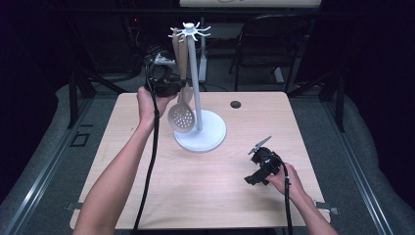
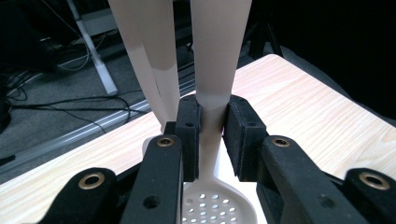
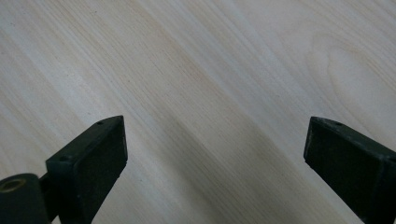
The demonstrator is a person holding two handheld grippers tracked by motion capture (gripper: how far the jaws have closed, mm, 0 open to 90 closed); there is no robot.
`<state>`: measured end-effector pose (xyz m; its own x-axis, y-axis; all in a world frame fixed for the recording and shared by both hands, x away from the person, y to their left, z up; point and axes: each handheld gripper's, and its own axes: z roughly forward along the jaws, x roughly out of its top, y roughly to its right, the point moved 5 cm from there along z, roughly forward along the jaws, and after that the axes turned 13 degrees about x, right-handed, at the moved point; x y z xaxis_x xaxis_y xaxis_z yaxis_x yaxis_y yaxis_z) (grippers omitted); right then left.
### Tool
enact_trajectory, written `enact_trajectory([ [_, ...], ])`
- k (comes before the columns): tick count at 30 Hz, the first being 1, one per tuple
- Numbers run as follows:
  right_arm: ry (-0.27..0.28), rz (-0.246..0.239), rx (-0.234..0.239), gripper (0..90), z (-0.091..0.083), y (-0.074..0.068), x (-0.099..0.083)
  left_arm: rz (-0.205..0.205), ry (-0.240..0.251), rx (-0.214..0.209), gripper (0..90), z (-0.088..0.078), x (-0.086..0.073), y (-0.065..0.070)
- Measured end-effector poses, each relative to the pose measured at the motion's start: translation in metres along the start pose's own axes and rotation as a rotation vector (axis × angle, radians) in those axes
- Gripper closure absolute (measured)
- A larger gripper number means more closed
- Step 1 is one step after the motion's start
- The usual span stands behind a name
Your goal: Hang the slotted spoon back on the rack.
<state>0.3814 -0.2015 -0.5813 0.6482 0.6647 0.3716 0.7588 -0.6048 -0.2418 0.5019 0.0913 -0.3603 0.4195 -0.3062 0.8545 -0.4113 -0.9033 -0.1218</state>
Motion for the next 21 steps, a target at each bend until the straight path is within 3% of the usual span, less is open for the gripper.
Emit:
enact_trajectory([
  [12,-0.001,0.003,-0.006,5.7,-0.0008,0.0001,-0.0008,-0.025,0.022,0.003,74.0,0.0041,-0.0015,-0.0011],
  [16,0.000,0.002,-0.006,5.8,-0.0009,0.0001,-0.0005,-0.028,0.015,0.000,66.4,0.0030,-0.0032,-0.0023],
  [17,0.000,0.004,0.001,5.8,-0.0004,-0.0004,-0.0004,-0.026,0.006,0.000,60.0,0.0019,-0.0040,-0.0030],
  [19,0.002,0.003,0.001,5.8,-0.0005,-0.0005,-0.0002,-0.026,-0.009,0.002,57.4,0.0007,-0.0063,-0.0043],
  [21,0.011,0.003,0.000,5.8,-0.0010,-0.0005,0.0001,-0.022,-0.019,0.009,48.5,-0.0007,-0.0087,-0.0058],
])
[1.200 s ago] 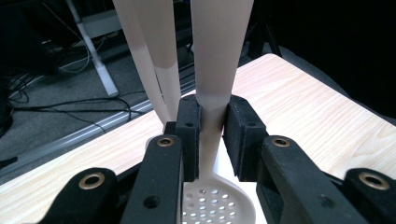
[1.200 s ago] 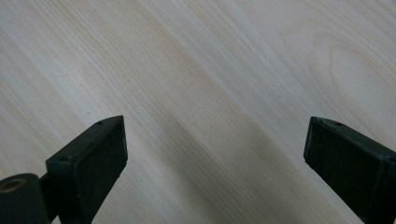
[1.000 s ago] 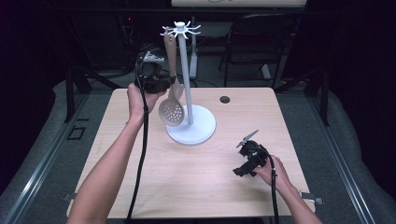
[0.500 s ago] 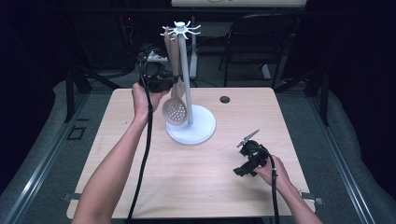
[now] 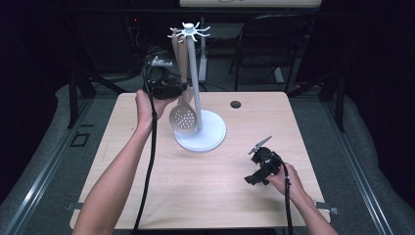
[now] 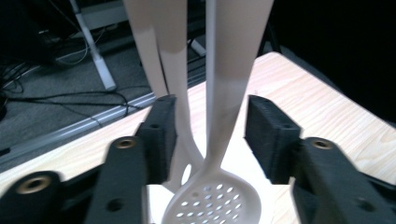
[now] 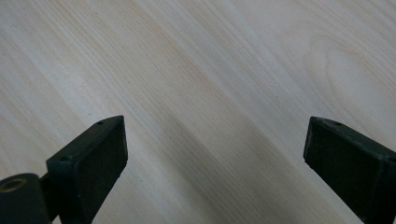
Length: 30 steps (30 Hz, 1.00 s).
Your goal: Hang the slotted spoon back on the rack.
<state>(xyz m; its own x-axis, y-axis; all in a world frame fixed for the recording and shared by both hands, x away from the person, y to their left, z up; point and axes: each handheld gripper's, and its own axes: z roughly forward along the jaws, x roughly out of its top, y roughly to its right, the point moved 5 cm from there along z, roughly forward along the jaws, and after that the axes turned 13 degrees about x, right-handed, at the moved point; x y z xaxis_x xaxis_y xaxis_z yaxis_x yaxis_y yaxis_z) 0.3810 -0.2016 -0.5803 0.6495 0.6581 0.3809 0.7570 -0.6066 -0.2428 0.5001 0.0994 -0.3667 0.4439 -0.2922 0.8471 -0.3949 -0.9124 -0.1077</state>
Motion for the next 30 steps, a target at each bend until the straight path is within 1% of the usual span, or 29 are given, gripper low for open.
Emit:
enact_trajectory([
  [1,0.002,0.001,0.001,5.8,0.000,0.000,0.000,0.000,-0.013,0.005,44.4,-0.003,-0.003,-0.002],
  [4,0.005,-0.004,-0.004,5.8,-0.002,0.000,0.000,0.004,-0.016,0.007,32.4,-0.008,-0.007,-0.004],
  [5,0.019,-0.003,-0.007,5.8,-0.003,0.000,0.001,0.014,-0.020,0.008,29.2,-0.012,-0.011,-0.006],
  [6,0.019,-0.003,-0.007,5.8,-0.003,0.000,0.001,0.014,-0.019,0.012,29.2,-0.014,-0.014,-0.006],
  [7,0.020,-0.004,-0.007,5.8,-0.004,0.000,0.001,0.021,-0.022,0.014,25.9,-0.017,-0.018,-0.007],
  [9,0.031,0.002,-0.004,5.8,-0.004,0.000,0.001,0.031,-0.027,0.030,21.1,-0.023,-0.030,-0.008],
  [10,0.026,0.002,-0.007,5.8,-0.005,0.000,0.001,0.035,-0.037,0.035,19.4,-0.025,-0.037,-0.009],
  [12,0.025,0.001,-0.007,5.8,-0.005,0.001,0.001,0.038,-0.048,0.043,17.2,-0.029,-0.052,-0.010],
  [13,0.020,-0.002,-0.017,5.8,-0.005,0.001,0.001,0.041,-0.052,0.049,16.0,-0.031,-0.060,-0.011],
  [14,0.031,0.002,-0.008,5.8,-0.005,0.000,0.001,0.043,-0.057,0.056,15.6,-0.032,-0.066,-0.012],
  [15,0.031,0.001,-0.009,5.8,-0.005,0.000,0.001,0.048,-0.071,0.068,15.3,-0.035,-0.077,-0.014],
  [17,0.034,0.001,-0.010,5.8,-0.005,0.000,0.001,0.032,-0.084,0.073,14.1,-0.038,-0.095,-0.017],
  [18,0.033,0.002,-0.010,5.8,-0.005,0.000,0.001,0.025,-0.097,0.080,12.9,-0.040,-0.107,-0.019],
  [19,0.033,0.002,-0.010,5.8,-0.005,0.000,0.001,0.025,-0.097,0.080,12.2,-0.040,-0.107,-0.019],
  [21,0.033,0.001,-0.016,5.8,-0.005,0.001,0.001,0.025,-0.123,0.093,11.5,-0.044,-0.125,-0.024],
  [23,0.031,-0.002,-0.017,5.8,-0.006,0.001,0.001,0.016,-0.146,0.098,10.0,-0.046,-0.141,-0.028],
  [27,0.035,0.000,-0.020,5.7,-0.006,0.002,0.001,-0.037,-0.169,0.104,7.6,-0.050,-0.169,-0.037],
  [30,0.043,0.001,-0.022,5.7,-0.005,0.002,0.002,-0.069,-0.190,0.103,6.3,-0.050,-0.187,-0.043],
])
